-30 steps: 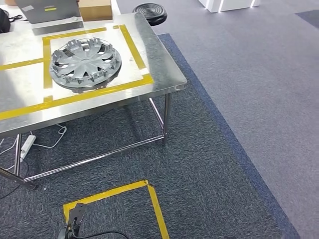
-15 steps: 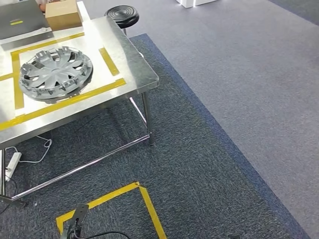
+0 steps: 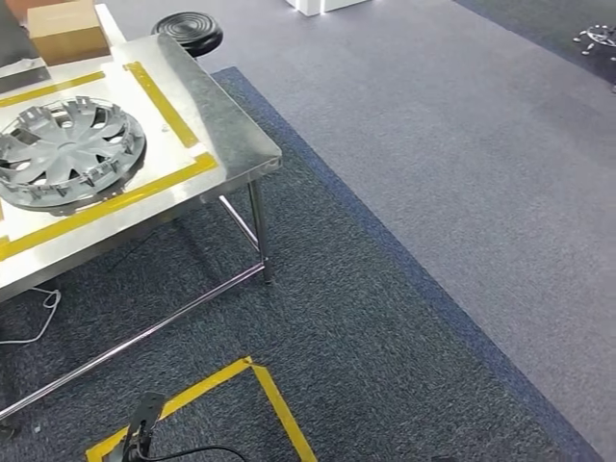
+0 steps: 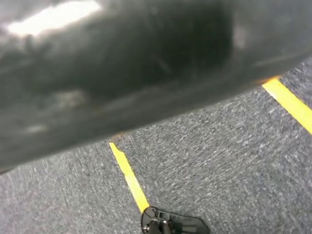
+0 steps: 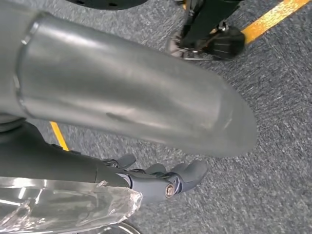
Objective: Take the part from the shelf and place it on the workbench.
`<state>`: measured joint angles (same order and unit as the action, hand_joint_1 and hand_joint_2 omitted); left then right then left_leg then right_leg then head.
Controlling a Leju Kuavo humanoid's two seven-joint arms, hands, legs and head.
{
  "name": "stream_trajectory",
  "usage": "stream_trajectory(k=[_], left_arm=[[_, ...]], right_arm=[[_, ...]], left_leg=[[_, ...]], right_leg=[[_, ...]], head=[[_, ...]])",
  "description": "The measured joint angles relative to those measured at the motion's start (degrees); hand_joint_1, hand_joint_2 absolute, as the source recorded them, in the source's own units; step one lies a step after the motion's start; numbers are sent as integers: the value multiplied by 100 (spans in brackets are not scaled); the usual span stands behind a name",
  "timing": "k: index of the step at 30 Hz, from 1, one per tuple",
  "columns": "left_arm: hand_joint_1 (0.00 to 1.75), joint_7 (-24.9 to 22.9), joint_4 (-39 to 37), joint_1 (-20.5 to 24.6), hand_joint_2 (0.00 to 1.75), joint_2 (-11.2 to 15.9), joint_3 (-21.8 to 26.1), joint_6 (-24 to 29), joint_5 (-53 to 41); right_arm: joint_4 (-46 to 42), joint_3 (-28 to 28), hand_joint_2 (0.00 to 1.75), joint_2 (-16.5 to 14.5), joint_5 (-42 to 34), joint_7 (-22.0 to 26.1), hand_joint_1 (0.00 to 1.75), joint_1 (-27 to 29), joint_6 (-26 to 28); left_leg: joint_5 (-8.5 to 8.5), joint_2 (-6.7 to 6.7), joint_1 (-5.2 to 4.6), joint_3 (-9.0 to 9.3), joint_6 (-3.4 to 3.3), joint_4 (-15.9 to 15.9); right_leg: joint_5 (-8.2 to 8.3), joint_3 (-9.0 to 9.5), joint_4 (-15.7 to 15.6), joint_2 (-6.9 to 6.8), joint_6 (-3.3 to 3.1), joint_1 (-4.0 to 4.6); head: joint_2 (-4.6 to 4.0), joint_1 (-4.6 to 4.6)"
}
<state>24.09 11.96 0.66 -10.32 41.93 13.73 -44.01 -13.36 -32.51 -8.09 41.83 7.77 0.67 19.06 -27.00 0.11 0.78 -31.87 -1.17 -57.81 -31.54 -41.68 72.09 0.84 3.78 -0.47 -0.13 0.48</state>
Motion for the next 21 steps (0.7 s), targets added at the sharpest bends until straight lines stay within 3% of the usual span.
stream_trajectory(k=[1,2,4,6,8,10,12,14,16,17,18,20,21], left_arm=[[0,0,0,-5,0,0,3,0,-1],[0,0,0,-5,0,0,5,0,-1],[0,0,0,-1,0,-2,11,0,-1],[0,0,0,-1,0,-7,14,0,-1],[0,0,0,0,0,-12,15,-1,-2],[0,0,0,5,0,-21,16,-2,-3],[0,1,0,15,0,-26,19,-1,-8],[0,1,0,11,0,-26,19,-1,-16],[0,0,0,-8,0,-28,19,-2,-19],[0,0,0,-14,0,-28,20,-2,-19],[0,0,0,-15,0,-27,20,-2,-19],[0,0,0,-12,0,-21,22,-2,-19],[0,0,0,-11,0,-21,22,-2,-19]], right_arm=[[2,0,0,0,0,-7,0,-1,0],[4,-1,0,0,0,-14,0,4,-1],[8,-2,0,1,1,-21,0,15,-1],[10,-1,0,2,2,-20,0,-6,-2],[15,1,0,1,4,-20,0,-29,-2],[20,-2,0,0,9,-26,0,-17,-2],[22,-8,0,3,13,-36,0,-2,-1],[22,-14,0,6,14,-40,0,-15,-1],[23,-17,0,5,14,-40,0,-23,-4],[25,-19,0,5,14,-40,0,-17,-7],[26,-21,0,4,13,-40,0,-10,-8],[27,-25,0,4,13,-40,0,-4,-9],[27,-27,0,5,13,-40,0,-6,-9]], left_leg=[[-5,64,-12,3,-5,-1],[-12,122,-22,10,-7,-2],[-36,227,-32,44,4,-2],[-69,323,-56,83,42,-6],[-80,412,-75,102,94,-2],[-89,482,-68,122,154,16],[-245,360,-55,64,211,-159],[-602,136,-41,-221,243,-795],[-842,42,-33,-549,262,-1467],[-802,28,-28,-606,270,-1559],[-640,14,-18,-553,278,-1411],[-229,-66,14,-278,297,-787],[-94,-196,41,-127,311,-463]], right_leg=[[-61,-103,231,-28,1,-2],[-15,-96,246,-44,-6,-2],[321,259,-363,-128,-45,10],[544,668,-1082,-319,-96,63],[565,786,-1310,-369,-144,107],[601,782,-1341,-251,-209,97],[640,803,-1404,-146,-282,71],[659,809,-1435,-29,-329,55],[660,803,-1434,108,-344,54],[662,803,-1432,182,-341,51],[666,805,-1427,261,-333,43],[671,806,-1411,400,-305,22],[670,798,-1398,456,-281,17]], head=[[1,1],[1,1],[0,2],[1,-2],[0,-8],[0,-9],[0,-25],[0,-52],[0,-62],[0,-61],[0,-62],[0,-61],[0,-64]])
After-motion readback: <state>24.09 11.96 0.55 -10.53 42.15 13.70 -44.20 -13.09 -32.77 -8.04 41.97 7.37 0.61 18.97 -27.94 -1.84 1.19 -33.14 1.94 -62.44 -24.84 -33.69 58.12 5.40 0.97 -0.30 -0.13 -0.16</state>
